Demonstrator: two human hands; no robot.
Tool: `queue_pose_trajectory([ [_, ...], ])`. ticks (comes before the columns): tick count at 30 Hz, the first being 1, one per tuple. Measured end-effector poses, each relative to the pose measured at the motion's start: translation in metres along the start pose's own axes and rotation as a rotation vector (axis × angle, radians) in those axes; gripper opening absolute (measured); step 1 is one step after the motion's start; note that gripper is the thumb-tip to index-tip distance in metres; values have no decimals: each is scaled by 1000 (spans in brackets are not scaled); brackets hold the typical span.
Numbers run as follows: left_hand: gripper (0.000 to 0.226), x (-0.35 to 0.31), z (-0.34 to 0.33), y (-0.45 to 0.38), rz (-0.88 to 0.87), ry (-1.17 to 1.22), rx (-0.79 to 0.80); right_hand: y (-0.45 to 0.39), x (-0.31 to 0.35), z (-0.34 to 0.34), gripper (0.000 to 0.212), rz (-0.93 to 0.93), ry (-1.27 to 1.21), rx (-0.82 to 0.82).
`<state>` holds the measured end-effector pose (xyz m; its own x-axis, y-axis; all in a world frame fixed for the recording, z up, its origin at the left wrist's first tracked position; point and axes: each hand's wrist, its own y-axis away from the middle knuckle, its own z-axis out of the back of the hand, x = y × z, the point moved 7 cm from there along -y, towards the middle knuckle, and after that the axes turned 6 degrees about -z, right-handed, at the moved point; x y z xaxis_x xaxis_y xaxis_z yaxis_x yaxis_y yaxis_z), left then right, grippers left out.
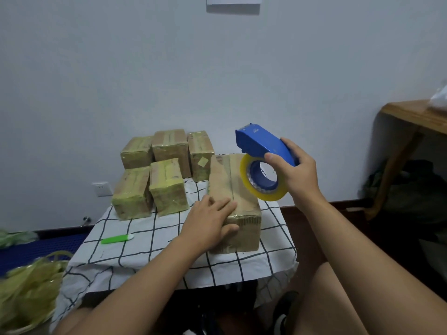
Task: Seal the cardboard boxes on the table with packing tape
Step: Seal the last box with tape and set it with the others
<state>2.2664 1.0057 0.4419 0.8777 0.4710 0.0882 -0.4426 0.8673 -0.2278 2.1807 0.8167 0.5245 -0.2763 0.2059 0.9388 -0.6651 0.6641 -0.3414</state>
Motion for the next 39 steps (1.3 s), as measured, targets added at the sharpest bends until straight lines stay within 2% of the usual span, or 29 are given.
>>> queue_pose_trajectory([
  [4,75,0,-8,0,45,101,-56,0,0,0,59,-12,-20,38],
  [7,72,2,-10,-2,52,157,-135,0,-2,-3,56,-25,-27,82],
  [10,63,3,-14,1,7,140,-31,0,-3,-5,55,-67,-92,125],
  [11,65,5,-13,3,14,212,5,1,-3,-6,55,-91,-125,141],
  [13,66,20,-3,5,138,572,-13,2,-2,-7,50,-121,-170,179],
  [15,53,37,20,4,301,930,-190,3,-3,-9,51,-138,-188,227],
  [17,42,46,47,2,382,1049,-351,4,-4,-13,54,-148,-184,271],
  [20,38,35,69,-4,338,1203,-335,8,-5,-21,58,-159,-182,329],
  [23,43,24,68,-7,319,1295,-268,11,-7,-27,55,-183,-215,372],
  [29,26,32,66,-3,416,1439,-347,11,-15,-35,72,-240,-283,435],
  [32,31,39,76,1,405,1406,-465,13,-18,-38,66,-256,-326,485],
  [35,41,36,87,0,345,1420,-505,16,-21,-40,56,-270,-344,523],
  [39,50,32,99,-3,276,1368,-511,16,-21,-43,63,-276,-325,521],
])
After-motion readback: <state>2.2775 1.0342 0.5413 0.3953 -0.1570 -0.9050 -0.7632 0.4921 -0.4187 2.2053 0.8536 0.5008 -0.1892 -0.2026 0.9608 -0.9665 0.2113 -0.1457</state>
